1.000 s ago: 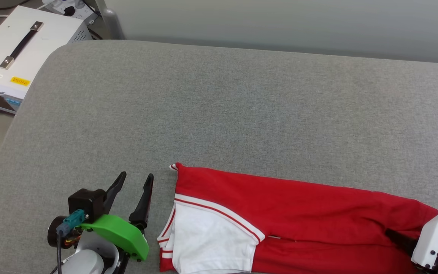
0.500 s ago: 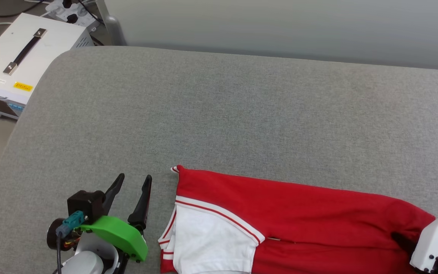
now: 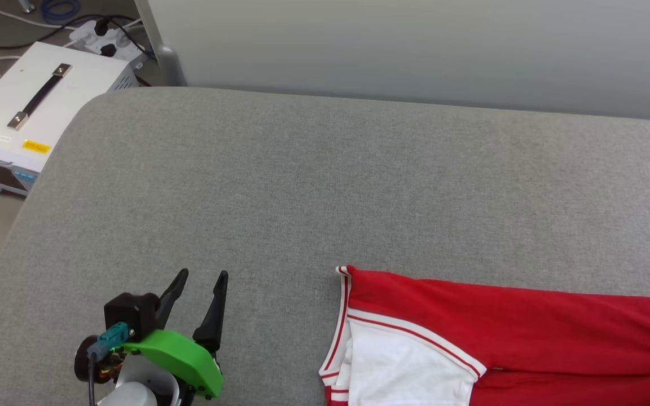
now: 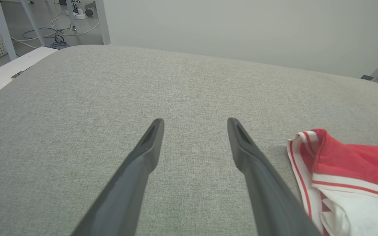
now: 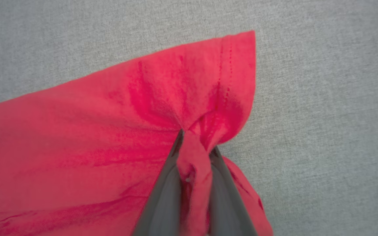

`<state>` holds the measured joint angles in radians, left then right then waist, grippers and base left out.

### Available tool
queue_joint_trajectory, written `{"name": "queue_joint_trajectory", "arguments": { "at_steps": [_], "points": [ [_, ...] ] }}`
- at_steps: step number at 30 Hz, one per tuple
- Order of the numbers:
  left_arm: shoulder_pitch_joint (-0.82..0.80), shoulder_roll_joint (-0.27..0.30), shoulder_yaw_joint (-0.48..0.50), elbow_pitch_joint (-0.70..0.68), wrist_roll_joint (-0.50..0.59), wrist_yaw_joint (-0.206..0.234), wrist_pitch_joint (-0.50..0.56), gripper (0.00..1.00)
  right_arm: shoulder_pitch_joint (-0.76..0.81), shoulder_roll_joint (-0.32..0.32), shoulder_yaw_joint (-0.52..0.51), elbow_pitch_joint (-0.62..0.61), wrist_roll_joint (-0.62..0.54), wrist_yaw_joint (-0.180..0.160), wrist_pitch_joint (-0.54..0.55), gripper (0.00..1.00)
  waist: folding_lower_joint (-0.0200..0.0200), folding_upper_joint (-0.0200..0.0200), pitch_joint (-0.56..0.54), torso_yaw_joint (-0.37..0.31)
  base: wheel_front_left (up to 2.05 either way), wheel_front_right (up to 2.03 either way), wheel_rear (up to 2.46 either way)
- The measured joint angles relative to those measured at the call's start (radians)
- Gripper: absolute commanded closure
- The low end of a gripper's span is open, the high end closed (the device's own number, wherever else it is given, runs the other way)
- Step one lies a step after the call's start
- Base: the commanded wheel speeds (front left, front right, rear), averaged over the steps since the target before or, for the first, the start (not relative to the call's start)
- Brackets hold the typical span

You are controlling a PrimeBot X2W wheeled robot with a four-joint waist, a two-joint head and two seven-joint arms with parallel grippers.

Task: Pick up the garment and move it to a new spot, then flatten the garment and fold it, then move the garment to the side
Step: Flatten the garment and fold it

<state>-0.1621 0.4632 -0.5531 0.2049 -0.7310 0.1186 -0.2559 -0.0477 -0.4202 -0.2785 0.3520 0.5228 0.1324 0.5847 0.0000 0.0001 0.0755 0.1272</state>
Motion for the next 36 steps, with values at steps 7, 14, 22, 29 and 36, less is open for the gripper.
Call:
{"name": "queue_joint_trajectory", "arguments": {
  "at_steps": [7,14,22,29,36],
  "points": [
    [0.031,-0.015,0.009,0.008,0.000,-0.006,0.000,0.00,0.018,0.026,0.023,-0.087,0.010,-0.001,0.038,1.00,0.0000,0.0000,-0.049,-0.008,0.00,0.00,0.00],
    [0.069,-0.025,0.012,0.018,0.001,-0.011,0.000,0.00,0.124,0.102,0.073,-0.288,0.028,-0.001,0.153,1.00,0.0000,0.0000,-0.111,-0.005,0.00,0.00,0.00],
    [0.087,-0.035,0.022,0.022,0.006,-0.019,0.000,0.00,0.167,0.230,0.159,-0.443,0.053,-0.001,0.252,1.00,0.0000,0.0000,-0.144,0.016,0.00,0.00,0.00],
    [0.094,-0.038,0.026,0.023,0.008,-0.025,0.000,0.00,0.156,0.364,0.244,-0.495,0.071,-0.001,0.292,1.00,0.0000,0.0000,-0.149,0.040,0.00,0.00,0.00],
    [0.094,-0.037,0.026,0.027,0.008,-0.026,0.000,0.00,0.088,0.368,0.377,-0.379,0.242,-0.001,0.175,1.00,0.0000,0.0000,-0.148,0.060,0.00,0.00,0.00]
  ]
}}
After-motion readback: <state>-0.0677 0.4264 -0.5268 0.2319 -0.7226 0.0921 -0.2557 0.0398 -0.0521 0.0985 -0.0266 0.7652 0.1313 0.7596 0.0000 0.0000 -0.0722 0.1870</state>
